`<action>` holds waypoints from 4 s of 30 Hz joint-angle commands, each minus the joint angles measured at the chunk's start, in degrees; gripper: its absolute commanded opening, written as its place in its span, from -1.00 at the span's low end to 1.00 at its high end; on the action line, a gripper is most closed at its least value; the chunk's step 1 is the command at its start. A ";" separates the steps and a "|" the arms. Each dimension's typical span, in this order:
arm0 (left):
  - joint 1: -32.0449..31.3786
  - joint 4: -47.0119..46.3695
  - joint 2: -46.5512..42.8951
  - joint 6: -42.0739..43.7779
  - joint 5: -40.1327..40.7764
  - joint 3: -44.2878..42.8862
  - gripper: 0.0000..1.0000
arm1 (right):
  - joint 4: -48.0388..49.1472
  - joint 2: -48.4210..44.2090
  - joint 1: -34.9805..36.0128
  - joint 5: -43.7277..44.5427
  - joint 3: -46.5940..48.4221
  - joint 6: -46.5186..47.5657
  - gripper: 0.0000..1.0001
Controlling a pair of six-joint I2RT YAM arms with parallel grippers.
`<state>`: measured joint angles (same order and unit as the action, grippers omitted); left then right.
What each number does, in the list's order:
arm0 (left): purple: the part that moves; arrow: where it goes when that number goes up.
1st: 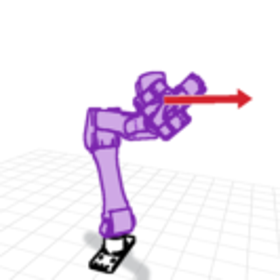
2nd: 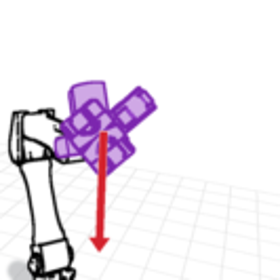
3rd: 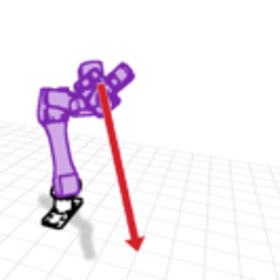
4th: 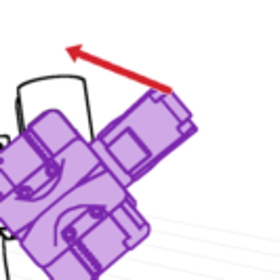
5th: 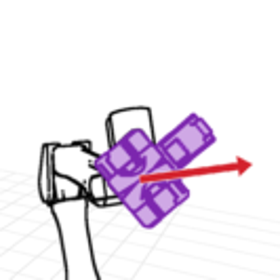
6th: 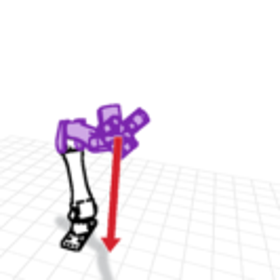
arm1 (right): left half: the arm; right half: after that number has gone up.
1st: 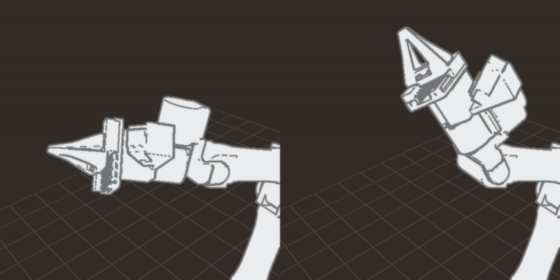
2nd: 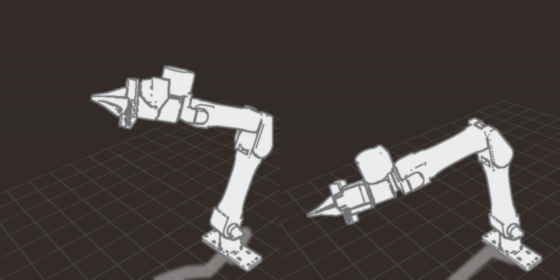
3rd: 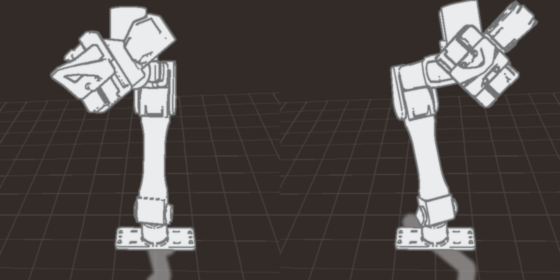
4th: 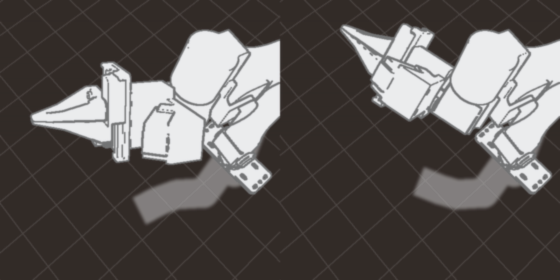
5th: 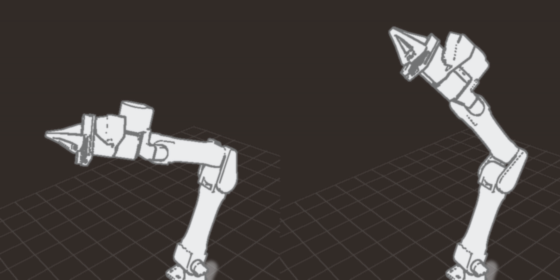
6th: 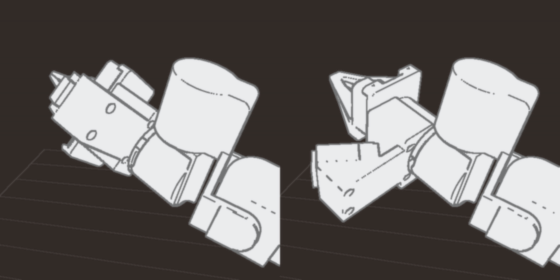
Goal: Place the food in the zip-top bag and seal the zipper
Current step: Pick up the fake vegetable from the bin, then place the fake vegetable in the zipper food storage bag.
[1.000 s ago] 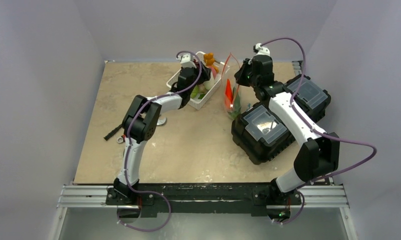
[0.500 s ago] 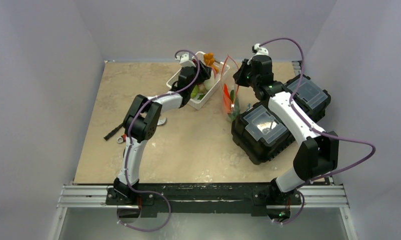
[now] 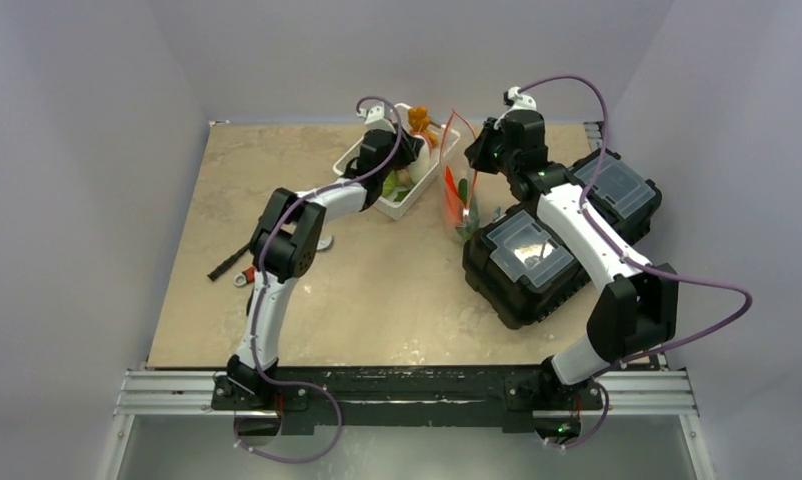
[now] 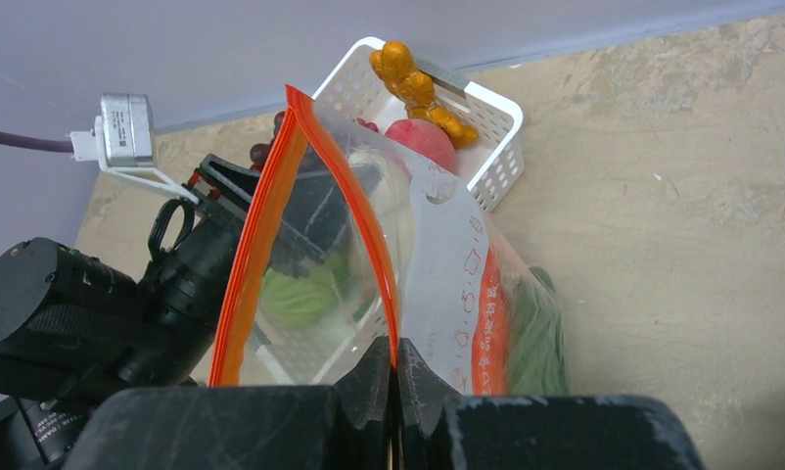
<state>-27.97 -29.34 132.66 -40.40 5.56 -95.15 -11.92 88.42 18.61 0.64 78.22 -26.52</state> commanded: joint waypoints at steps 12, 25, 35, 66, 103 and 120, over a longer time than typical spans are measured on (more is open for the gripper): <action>2.66 12.94 -36.30 14.92 -8.91 8.51 -1.00 | 4.67 -2.82 -0.20 -3.44 -1.15 0.72 -1.00; -0.16 -7.35 -56.58 -3.23 -14.36 27.55 -1.00 | 7.61 -3.78 3.25 -9.32 -3.24 1.87 -1.00; -3.58 -30.32 -47.16 -6.09 -7.27 32.15 -1.00 | 9.73 -6.37 3.45 -13.04 -4.97 -0.03 -1.00; -8.13 -7.64 -49.61 -8.80 -2.34 39.33 -1.00 | 10.24 -6.29 3.70 -14.21 -4.30 -3.88 -1.00; -2.96 49.16 -35.82 -28.16 -14.53 5.34 0.30 | 12.65 -6.40 4.13 -15.95 -6.20 -2.32 -1.00; -2.08 46.85 -49.01 -10.54 -16.35 10.06 0.37 | 12.02 -5.65 4.33 -14.53 -5.55 -1.92 -1.00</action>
<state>-30.70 21.82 88.33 -58.50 -7.42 -87.05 -2.13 84.18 22.50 -15.73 71.70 -29.52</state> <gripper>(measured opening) 0.685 0.003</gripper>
